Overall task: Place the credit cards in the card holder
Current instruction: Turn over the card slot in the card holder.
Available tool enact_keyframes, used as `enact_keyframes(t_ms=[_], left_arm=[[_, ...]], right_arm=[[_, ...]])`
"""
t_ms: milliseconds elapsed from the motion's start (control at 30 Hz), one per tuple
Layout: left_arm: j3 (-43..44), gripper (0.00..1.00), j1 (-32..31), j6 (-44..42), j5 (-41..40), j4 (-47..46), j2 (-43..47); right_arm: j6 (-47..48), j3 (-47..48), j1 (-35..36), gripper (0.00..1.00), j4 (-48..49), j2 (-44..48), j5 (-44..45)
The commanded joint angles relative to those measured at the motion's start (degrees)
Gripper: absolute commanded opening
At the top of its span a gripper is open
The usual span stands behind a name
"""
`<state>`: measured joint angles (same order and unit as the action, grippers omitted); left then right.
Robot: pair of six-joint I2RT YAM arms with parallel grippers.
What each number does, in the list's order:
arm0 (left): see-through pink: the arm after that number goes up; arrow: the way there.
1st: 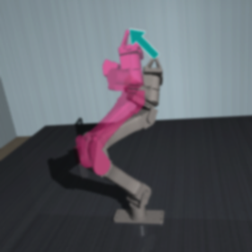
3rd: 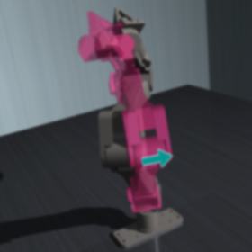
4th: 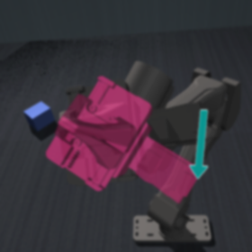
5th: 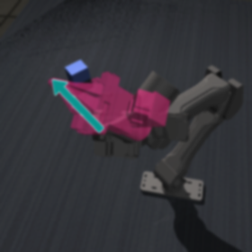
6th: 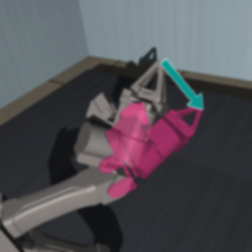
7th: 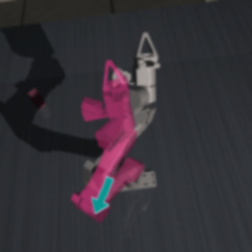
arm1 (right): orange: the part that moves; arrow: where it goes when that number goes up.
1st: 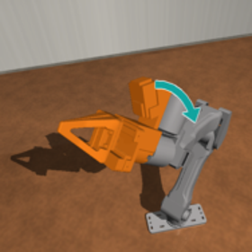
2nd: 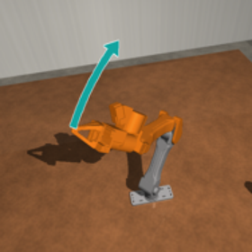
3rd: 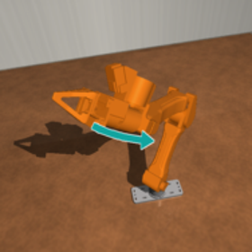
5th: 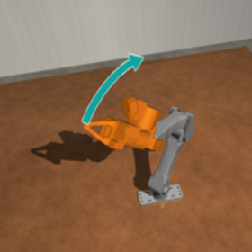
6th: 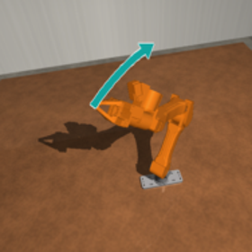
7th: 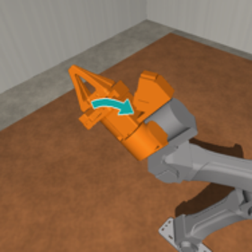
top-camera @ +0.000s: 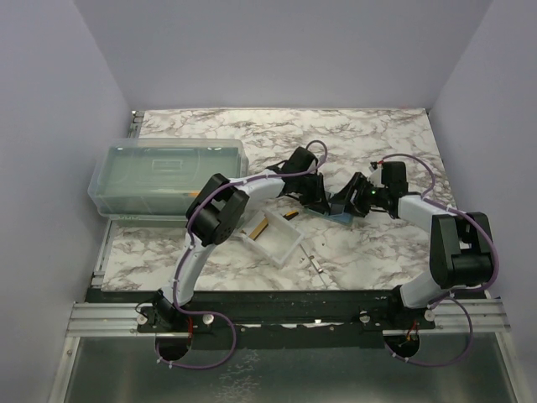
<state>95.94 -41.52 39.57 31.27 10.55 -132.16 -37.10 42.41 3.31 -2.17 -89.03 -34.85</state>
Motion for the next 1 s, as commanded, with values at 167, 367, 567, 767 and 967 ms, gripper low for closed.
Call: enact_keyframes(t_ms=[167, 367, 567, 767, 967], left_arm=[[-1.3, 0.22, 1.3, -0.8, -1.3, 3.3, 7.1], [-1.9, 0.32, 1.6, -2.2, -1.3, 6.8, 14.0], [-6.0, 0.41, 1.7, -4.3, -2.4, 10.6, 24.1], [-10.6, 0.44, 1.7, -4.6, -2.6, 12.6, 32.2], [-13.5, 0.52, 1.6, -7.5, -3.8, 17.0, 40.3]], right_arm=[[0.8, 2.0, 0.2, 0.59, 1.6, -2.3, -4.8], [0.6, 3.8, 0.6, 0.60, 3.3, -3.8, -5.4], [0.6, 5.1, 1.3, 0.60, 3.2, -4.9, -4.8], [1.3, 6.4, 2.3, 0.61, 2.9, -6.3, -4.4], [1.4, 9.8, 5.5, 0.62, 3.4, -11.1, -6.5]])
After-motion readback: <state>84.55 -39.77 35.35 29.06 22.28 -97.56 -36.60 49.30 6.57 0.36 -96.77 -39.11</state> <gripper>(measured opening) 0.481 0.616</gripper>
